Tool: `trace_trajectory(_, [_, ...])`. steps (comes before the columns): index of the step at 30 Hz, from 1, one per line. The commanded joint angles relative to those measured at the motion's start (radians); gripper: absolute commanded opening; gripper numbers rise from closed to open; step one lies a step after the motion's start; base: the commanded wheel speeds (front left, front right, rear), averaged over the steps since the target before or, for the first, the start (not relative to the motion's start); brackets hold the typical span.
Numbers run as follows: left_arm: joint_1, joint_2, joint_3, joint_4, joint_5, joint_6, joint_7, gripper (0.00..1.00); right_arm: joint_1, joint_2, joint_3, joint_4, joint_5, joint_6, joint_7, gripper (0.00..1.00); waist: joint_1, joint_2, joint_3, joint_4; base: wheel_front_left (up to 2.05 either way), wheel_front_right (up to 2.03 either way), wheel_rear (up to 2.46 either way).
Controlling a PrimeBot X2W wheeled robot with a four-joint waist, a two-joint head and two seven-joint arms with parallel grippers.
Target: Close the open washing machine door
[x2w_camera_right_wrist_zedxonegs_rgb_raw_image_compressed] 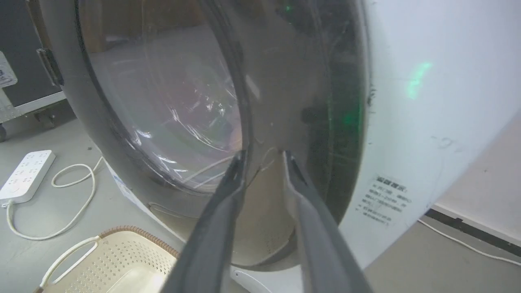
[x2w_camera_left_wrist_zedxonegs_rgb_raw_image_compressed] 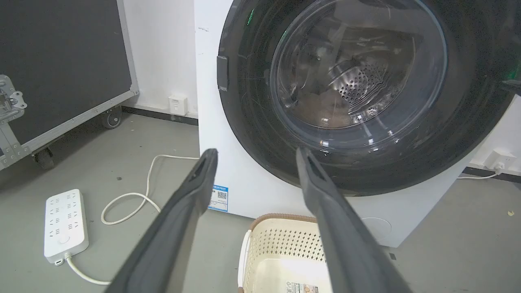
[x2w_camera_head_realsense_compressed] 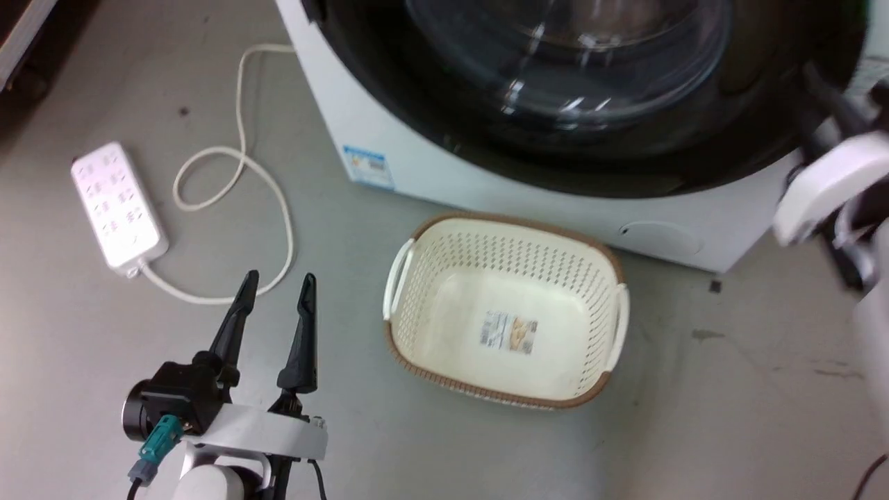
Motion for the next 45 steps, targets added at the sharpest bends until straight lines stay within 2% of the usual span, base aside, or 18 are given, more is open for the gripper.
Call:
trace_trajectory(1, [0.013, 0.002, 0.005, 0.006, -0.003, -0.005, -0.005, 1.0, 0.058, 0.012, 0.02, -0.009, 0.015, -0.001, -0.026, 1.0, 0.0001, -0.0001, -0.052, -0.039, 0.0, 0.0, 0.0])
trace_trajectory(6, [0.056, 0.003, 0.022, 0.031, 0.0, -0.005, -0.005, 1.0, 0.229, 0.043, 0.053, -0.101, 0.038, -0.001, -0.085, 1.0, 0.0001, -0.0001, -0.14, -0.097, 0.0, 0.0, 0.0])
trace_trajectory(9, [0.085, 0.002, 0.023, 0.051, -0.001, -0.005, -0.005, 1.0, 0.356, 0.067, 0.031, -0.193, 0.022, -0.001, -0.104, 1.0, 0.0001, -0.0001, -0.182, -0.129, 0.0, 0.0, 0.0])
trace_trajectory(12, [0.107, 0.0, 0.022, 0.073, 0.0, -0.005, -0.005, 1.0, 0.491, 0.106, -0.029, -0.3, -0.029, -0.001, -0.116, 1.0, 0.0001, -0.0001, -0.218, -0.157, 0.0, 0.0, 0.0])
trace_trajectory(17, [0.145, 0.0, 0.028, 0.101, -0.004, -0.005, -0.005, 1.0, 0.721, 0.228, -0.167, -0.486, -0.117, -0.001, -0.123, 1.0, 0.0001, -0.0001, -0.262, -0.198, 0.0, 0.0, 0.0])
trace_trajectory(19, [0.159, 0.002, 0.031, 0.114, -0.006, -0.005, -0.005, 1.0, 0.793, 0.254, -0.191, -0.55, -0.139, -0.001, -0.123, 1.0, 0.0001, -0.0001, -0.27, -0.213, 0.0, 0.0, 0.0])
trace_trajectory(24, [0.168, 0.02, 0.007, 0.14, -0.004, -0.005, -0.005, 1.0, 0.918, 0.268, -0.168, -0.625, -0.138, -0.001, -0.124, 1.0, 0.0001, -0.0001, -0.275, -0.228, 0.0, 0.0, 0.0])
trace_trajectory(30, [0.157, 0.037, 0.012, 0.129, 0.016, -0.005, -0.005, 1.0, 0.952, 0.268, -0.149, -0.647, -0.122, -0.001, -0.124, 1.0, 0.0001, -0.0001, -0.278, -0.236, 0.0, 0.0, 0.0])
trace_trajectory(31, [0.162, 0.036, 0.013, 0.124, 0.024, 0.0, 0.0, 0.0, 0.94, 0.264, -0.148, -0.644, -0.126, 0.0, -0.119, 0.0, 0.0001, -0.0001, -0.278, -0.237, 0.0, 0.0, 0.0])
trace_trajectory(45, [0.159, 0.03, 0.015, 0.111, 0.039, 0.01, 0.021, 0.0, 0.932, 0.264, -0.143, -0.648, -0.126, 0.0, -0.098, 0.0, 0.0001, -0.0001, -0.278, -0.238, 0.0, 0.0, 0.0])
